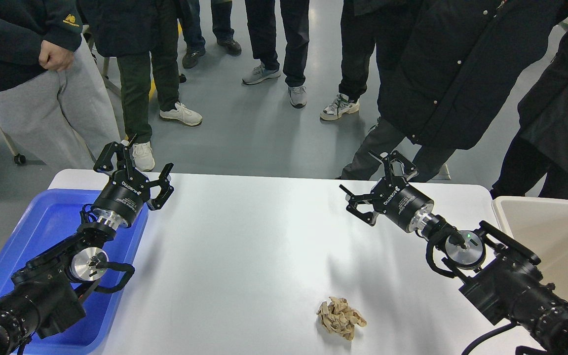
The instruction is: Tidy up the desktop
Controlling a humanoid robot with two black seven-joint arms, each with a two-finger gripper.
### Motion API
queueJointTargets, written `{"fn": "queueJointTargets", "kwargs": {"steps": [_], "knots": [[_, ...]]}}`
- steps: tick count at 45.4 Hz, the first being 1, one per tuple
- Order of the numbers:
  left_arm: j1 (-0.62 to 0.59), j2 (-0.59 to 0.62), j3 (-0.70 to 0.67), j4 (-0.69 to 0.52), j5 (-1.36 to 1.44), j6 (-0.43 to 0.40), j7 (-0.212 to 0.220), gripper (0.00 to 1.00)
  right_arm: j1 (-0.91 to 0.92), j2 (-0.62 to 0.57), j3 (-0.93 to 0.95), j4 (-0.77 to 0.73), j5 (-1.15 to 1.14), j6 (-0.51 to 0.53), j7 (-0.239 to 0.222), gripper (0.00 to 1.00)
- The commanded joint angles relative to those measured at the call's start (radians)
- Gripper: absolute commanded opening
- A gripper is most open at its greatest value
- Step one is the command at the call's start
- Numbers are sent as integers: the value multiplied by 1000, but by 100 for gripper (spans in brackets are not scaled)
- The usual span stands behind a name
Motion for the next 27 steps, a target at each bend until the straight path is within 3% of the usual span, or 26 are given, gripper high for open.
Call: {"fn": "queueJointTargets", "kwargs": {"steps": [1, 18, 27], "knots": [[0, -1, 0, 0, 2, 0, -4, 100, 1, 0, -1, 0, 0, 0, 0, 100], [0, -1, 0, 0, 0, 0, -1, 100, 11, -12, -20, 12, -34, 1, -3, 100], [0, -1, 0, 0, 0, 0, -1, 100, 18, -104, -52, 90, -89, -5, -9, 100]]}}
